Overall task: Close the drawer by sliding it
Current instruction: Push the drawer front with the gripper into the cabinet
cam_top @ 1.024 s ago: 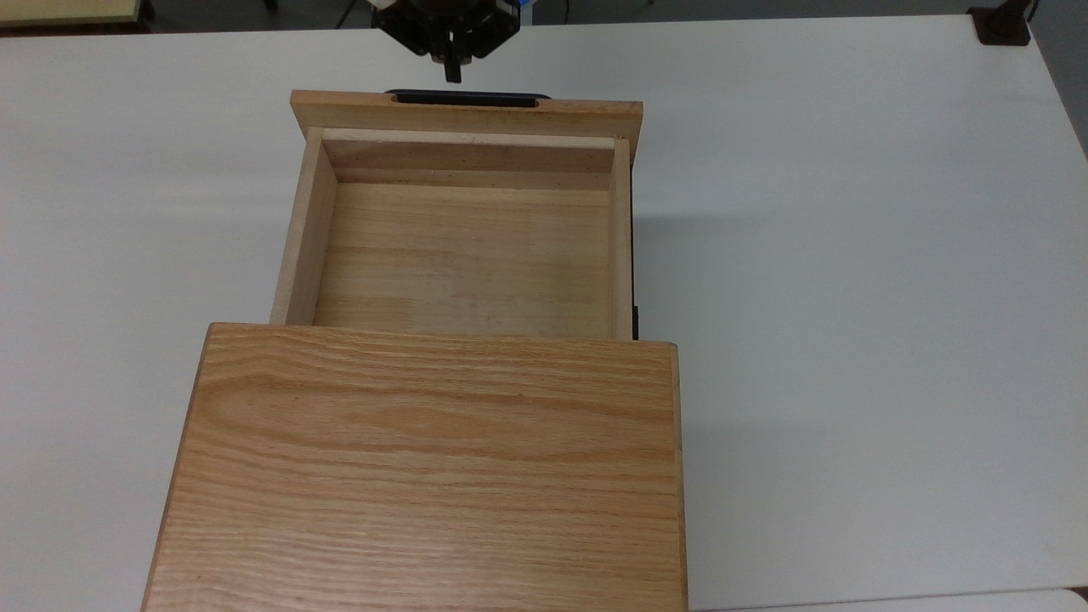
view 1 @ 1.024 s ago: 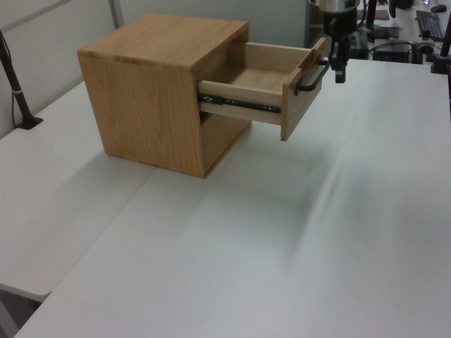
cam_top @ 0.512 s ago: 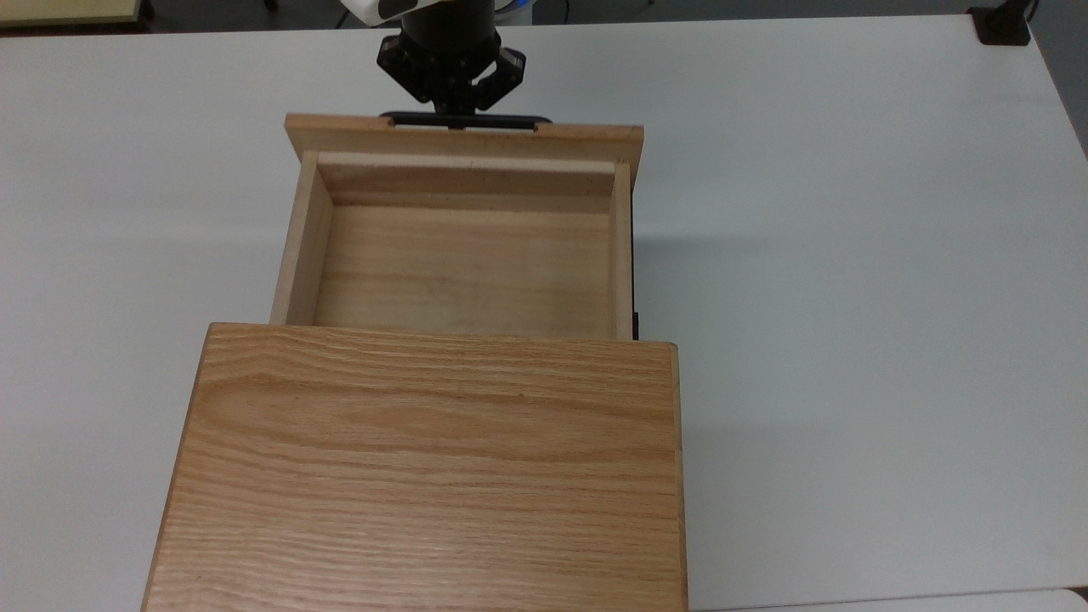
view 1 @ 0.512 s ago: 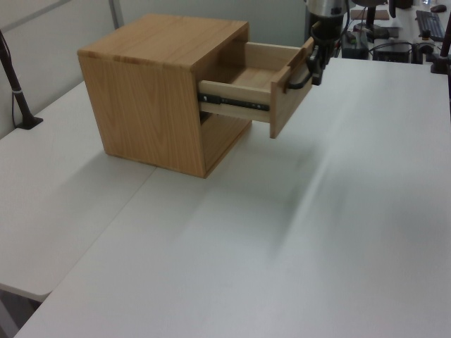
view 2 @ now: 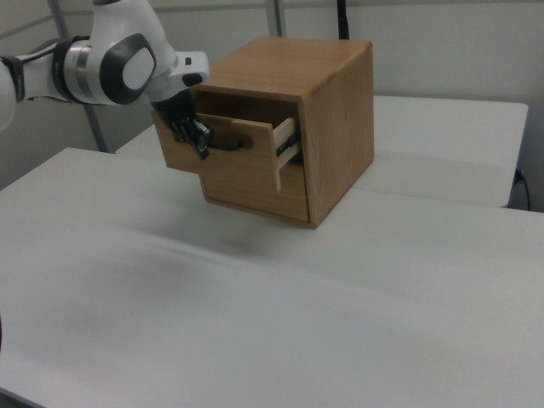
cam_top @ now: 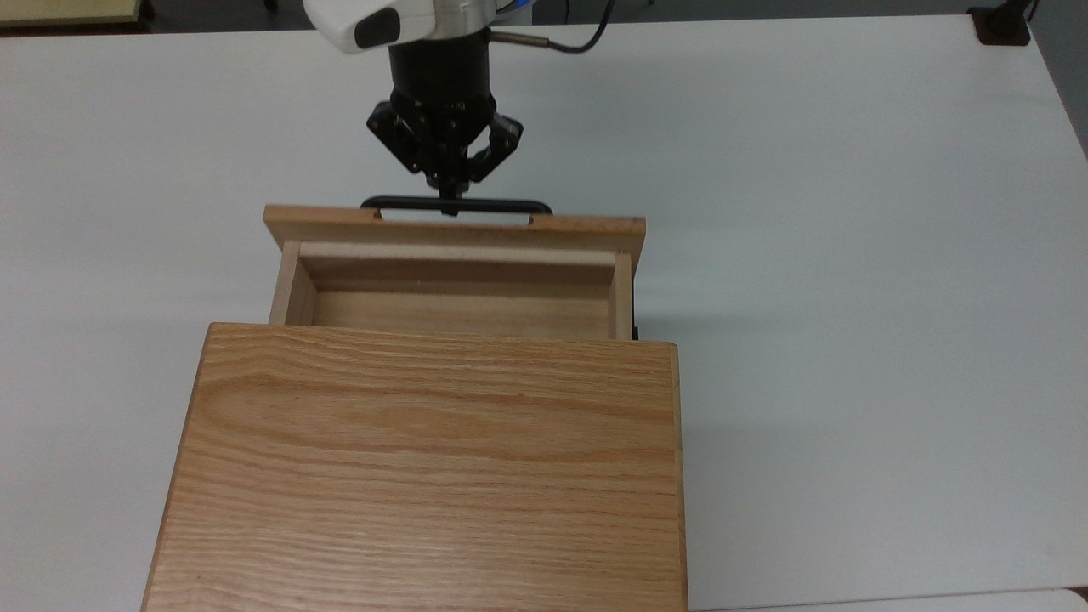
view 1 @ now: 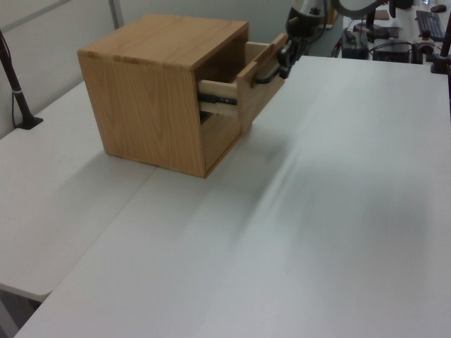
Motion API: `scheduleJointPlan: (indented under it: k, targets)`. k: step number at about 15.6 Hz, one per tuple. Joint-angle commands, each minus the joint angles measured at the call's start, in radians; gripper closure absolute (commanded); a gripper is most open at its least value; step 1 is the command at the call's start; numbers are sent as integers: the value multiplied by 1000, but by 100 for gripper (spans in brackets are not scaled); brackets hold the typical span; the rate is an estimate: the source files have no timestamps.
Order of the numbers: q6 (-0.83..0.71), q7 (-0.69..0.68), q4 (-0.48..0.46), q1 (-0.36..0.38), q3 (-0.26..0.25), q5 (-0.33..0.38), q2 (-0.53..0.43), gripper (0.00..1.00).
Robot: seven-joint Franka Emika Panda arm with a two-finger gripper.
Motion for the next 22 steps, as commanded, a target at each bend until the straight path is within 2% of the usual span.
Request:
scheduleJointPlan:
  k: [1,6,11,16,18,20,21,22]
  targets:
    - [107,69,73,1,-4,-2,81,100]
    - [209,150,173,-5,-9,-17,191,100]
    - [351,257,174,-3,-24,-20,227,100]
    - [351,247,159,-17,-24,-22,199,99]
    - [252,224,115,-25,-20,-32,132,98]
    - [45,154,116,-23,-11,-40,72,87]
    - [-55,136,124,-20,-11,-39,51,61]
    - [-128,135,127,-16,-9,-39,23,30]
